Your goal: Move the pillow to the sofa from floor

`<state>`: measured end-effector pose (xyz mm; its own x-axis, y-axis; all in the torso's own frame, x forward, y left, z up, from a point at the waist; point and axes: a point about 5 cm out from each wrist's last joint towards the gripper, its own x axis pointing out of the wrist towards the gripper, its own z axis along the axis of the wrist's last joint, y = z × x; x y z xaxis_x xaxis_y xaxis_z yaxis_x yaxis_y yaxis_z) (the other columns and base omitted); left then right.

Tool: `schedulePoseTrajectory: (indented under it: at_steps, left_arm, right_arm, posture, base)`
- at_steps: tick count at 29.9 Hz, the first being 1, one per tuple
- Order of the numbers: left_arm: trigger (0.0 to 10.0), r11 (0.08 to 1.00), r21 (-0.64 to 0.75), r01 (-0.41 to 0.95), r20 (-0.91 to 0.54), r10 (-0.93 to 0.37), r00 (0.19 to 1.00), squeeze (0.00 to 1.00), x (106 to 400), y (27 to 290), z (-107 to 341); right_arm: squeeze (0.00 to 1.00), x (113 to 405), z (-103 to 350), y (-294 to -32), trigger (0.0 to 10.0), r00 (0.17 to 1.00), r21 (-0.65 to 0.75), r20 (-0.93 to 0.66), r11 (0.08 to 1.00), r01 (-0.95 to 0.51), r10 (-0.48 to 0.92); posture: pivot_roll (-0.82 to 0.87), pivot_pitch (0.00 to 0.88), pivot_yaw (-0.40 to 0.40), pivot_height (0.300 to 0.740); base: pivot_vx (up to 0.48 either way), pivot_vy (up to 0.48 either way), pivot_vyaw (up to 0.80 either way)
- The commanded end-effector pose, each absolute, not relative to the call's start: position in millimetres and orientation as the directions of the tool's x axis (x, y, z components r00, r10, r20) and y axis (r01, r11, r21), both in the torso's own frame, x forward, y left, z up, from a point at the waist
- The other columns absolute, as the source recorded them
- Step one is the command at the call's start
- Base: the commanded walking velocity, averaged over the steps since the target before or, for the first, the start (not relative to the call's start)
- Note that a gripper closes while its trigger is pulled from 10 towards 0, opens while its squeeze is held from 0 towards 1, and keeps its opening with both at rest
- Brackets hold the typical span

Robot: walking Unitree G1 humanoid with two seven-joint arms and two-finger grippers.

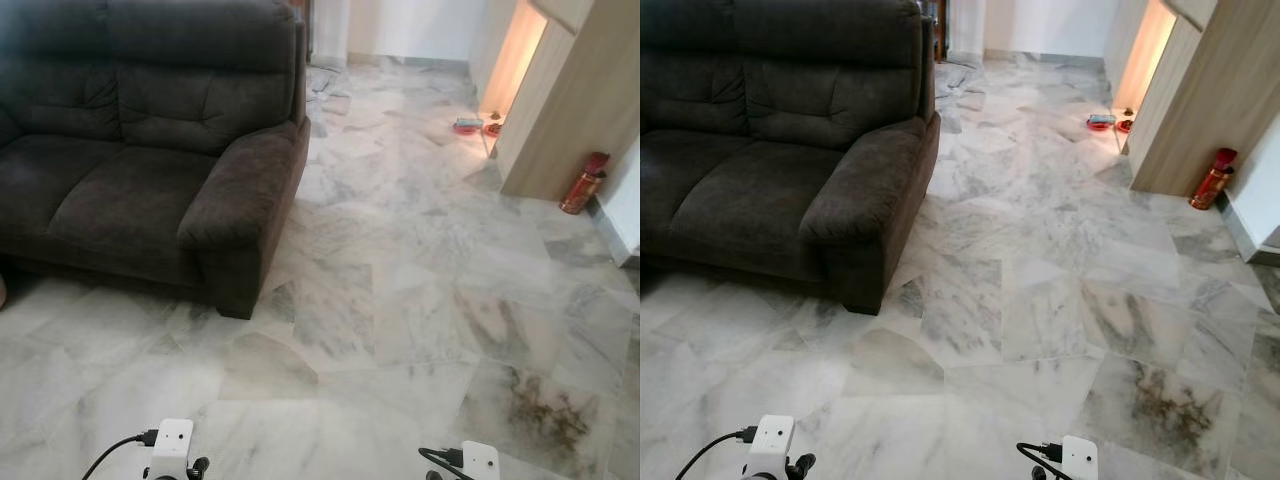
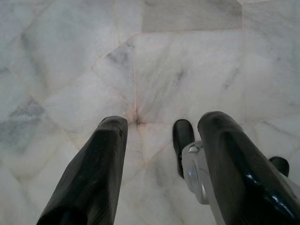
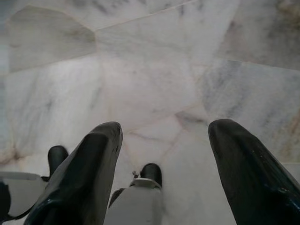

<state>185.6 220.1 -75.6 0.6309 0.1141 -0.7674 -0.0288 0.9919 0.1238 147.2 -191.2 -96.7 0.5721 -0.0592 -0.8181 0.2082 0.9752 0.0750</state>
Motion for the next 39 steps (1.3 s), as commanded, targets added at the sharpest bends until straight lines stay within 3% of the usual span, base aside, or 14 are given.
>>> schedulePoseTrajectory:
  at_steps: [1,13,39]
  left_arm:
    - [10.0,0.991,0.125,-0.037,-0.777,0.122,0.618,0.0,183.2,222.1,-76.7]
    - [10.0,0.991,0.124,-0.042,-0.778,0.123,0.616,0.0,183.7,221.4,-76.7]
    - [10.0,0.992,0.12,-0.041,-0.78,0.12,0.614,0.0,184.3,220.9,-76.6]
  right_arm:
    - [0.0,148.0,-96.4,-191.2,10.0,0.574,0.079,-0.817,0.973,0.216,-0.061]
    - [0.0,148.3,-96.4,-190.6,10.0,0.573,0.081,-0.817,0.974,0.212,-0.057]
    - [0.0,147.1,-97.0,-188.3,10.0,0.574,0.087,-0.817,0.975,0.203,-0.046]
  posture:
    - [0.04,0.0,-0.033,0.74]
    - [0.04,0.0,-0.034,0.74]
    - [0.04,0.0,-0.028,0.74]
  base:
    - [0.0,0.289,0.0]
    - [0.0,0.331,0.0]
    - [0.0,0.054,0.0]
